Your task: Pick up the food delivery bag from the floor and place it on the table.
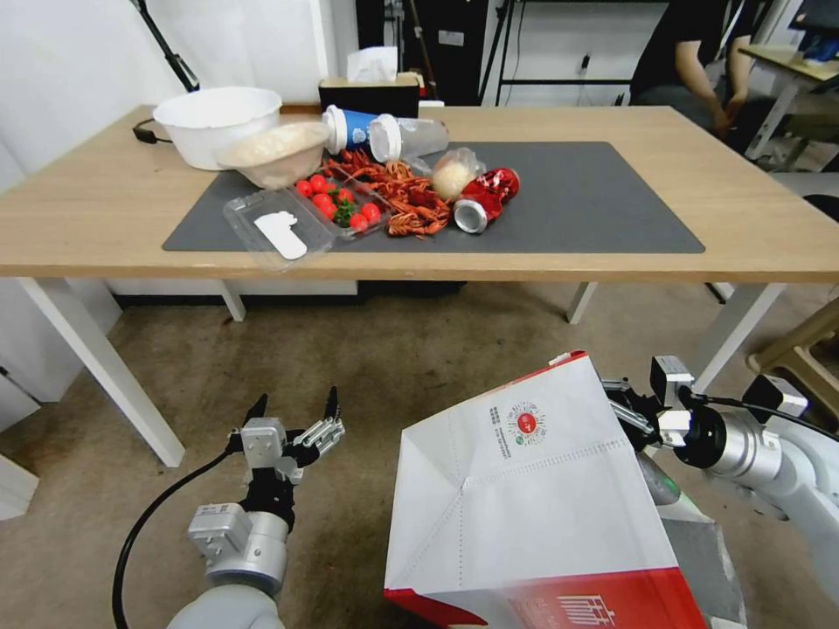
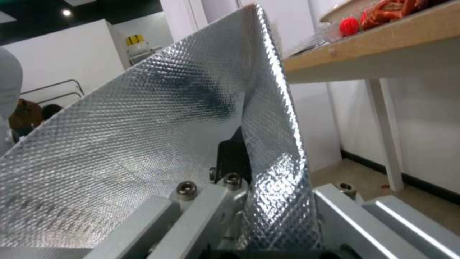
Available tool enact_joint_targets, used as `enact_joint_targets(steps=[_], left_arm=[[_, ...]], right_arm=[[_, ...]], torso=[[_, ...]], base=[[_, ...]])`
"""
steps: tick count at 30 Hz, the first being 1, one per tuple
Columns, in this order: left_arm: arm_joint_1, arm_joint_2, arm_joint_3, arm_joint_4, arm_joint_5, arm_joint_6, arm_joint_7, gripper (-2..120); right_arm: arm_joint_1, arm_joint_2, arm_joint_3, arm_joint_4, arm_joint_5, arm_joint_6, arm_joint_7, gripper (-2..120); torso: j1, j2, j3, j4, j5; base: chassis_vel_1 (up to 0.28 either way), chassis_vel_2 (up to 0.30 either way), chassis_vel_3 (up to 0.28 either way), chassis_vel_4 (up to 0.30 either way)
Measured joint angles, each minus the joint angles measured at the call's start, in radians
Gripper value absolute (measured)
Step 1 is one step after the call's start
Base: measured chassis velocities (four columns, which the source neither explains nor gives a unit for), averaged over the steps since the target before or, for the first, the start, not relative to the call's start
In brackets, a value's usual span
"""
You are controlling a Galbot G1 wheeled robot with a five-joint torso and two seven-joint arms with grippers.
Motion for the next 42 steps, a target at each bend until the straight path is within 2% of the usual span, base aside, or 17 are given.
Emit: enact_joint_targets(steps=[14, 25, 42], left_arm=[[0.005, -0.005, 0.002, -0.001, 0.011, -0.002, 0.002, 100], [0.006, -0.007, 0.001, -0.001, 0.017, -0.007, 0.002, 100], [0.007, -0.008, 0.002, 0.001, 0.02, -0.01, 0.003, 100]], right_arm=[[-0.007, 0.013, 0.0, 0.01, -0.006, 0.002, 0.003, 0], [-0.022, 0.011, 0.006, 0.022, -0.007, 0.007, 0.008, 0], [-0.032, 0.011, 0.006, 0.034, -0.008, 0.01, 0.01, 0]], torso=[[0.023, 0.064, 0.041, 0.0, -0.0001], [0.053, 0.143, 0.09, 0.0, -0.0001], [0.077, 0.207, 0.129, 0.0, -0.0001]], base=[[0.0, 0.0, 0.0, 0.0], [0.0, 0.0, 0.0, 0.0], [0.0, 0.0, 0.0, 0.0]])
